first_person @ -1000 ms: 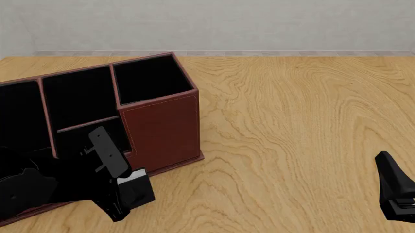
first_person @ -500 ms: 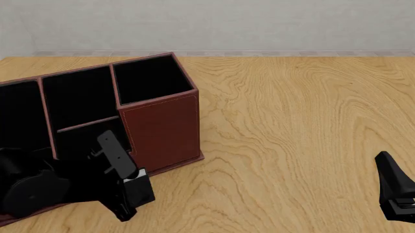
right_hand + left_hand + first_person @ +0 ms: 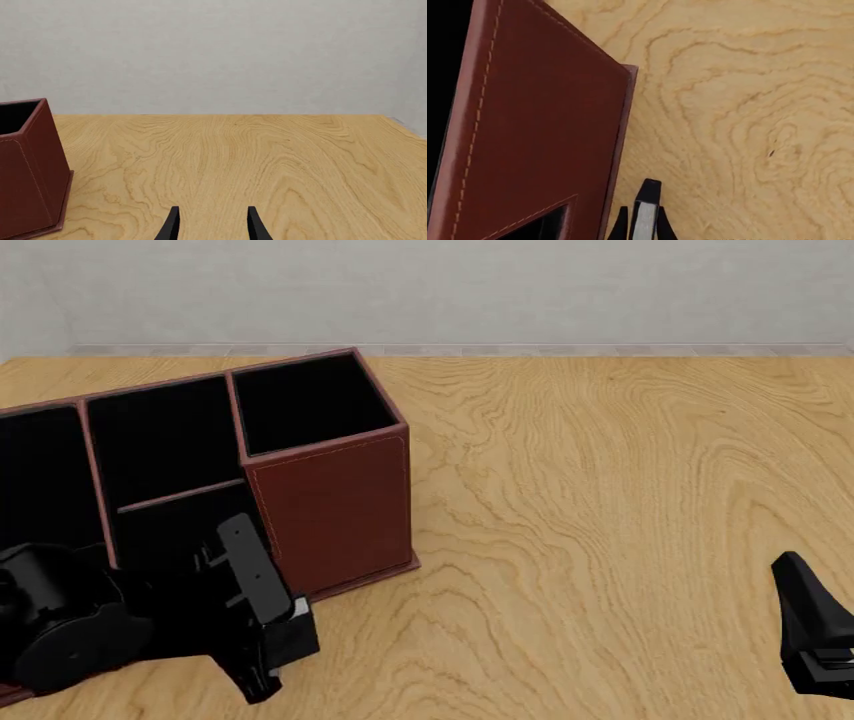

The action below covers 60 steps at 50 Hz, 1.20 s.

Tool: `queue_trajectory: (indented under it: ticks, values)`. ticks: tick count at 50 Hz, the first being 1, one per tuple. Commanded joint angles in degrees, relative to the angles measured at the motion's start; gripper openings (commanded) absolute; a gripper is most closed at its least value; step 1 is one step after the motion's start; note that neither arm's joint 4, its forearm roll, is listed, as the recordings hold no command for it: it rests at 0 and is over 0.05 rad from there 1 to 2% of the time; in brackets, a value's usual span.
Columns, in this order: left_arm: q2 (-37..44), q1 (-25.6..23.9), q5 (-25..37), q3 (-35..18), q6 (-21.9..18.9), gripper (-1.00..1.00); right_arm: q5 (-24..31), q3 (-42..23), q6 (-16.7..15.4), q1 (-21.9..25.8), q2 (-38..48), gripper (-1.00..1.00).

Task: Pick up the book and place it in the left compartment of the caddy.

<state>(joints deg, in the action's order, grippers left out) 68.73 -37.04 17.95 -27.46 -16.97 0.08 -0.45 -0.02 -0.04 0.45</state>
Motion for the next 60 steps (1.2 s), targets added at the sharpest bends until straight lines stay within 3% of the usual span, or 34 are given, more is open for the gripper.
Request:
queue_trajectory:
  ticks: [1, 18, 30, 44, 55, 57, 60]
  values:
    - [0.57, 1.07, 0.71, -0.22, 0.01, -1.00, -0.11, 0.09, 0.02, 0.02, 0.00, 1.00]
    - [-5.07, 2.79, 7.00, -1.58, -2.88, -1.00, -0.11, 0.09, 0.03, 0.02, 0.00, 1.00]
    - [-15.02, 4.00, 16.29, -2.73, -4.23, -1.00, -0.11, 0.09, 0.02, 0.02, 0.00, 1.00]
    - [-24.56, 1.16, 28.05, -6.32, 1.45, -1.00, -0.11, 0.09, 0.03, 0.02, 0.00, 1.00]
    - [-30.22, -0.94, 37.51, -11.36, 8.30, -1.00, -0.11, 0.09, 0.02, 0.02, -0.01, 1.00]
    - [-31.77, -0.29, 40.10, -12.55, 11.41, -1.00, -0.11, 0.09, 0.02, 0.02, 0.00, 1.00]
    - [-33.04, -0.02, 42.04, -13.17, 11.70, -1.00, -0.11, 0.09, 0.02, 0.02, 0.00, 1.00]
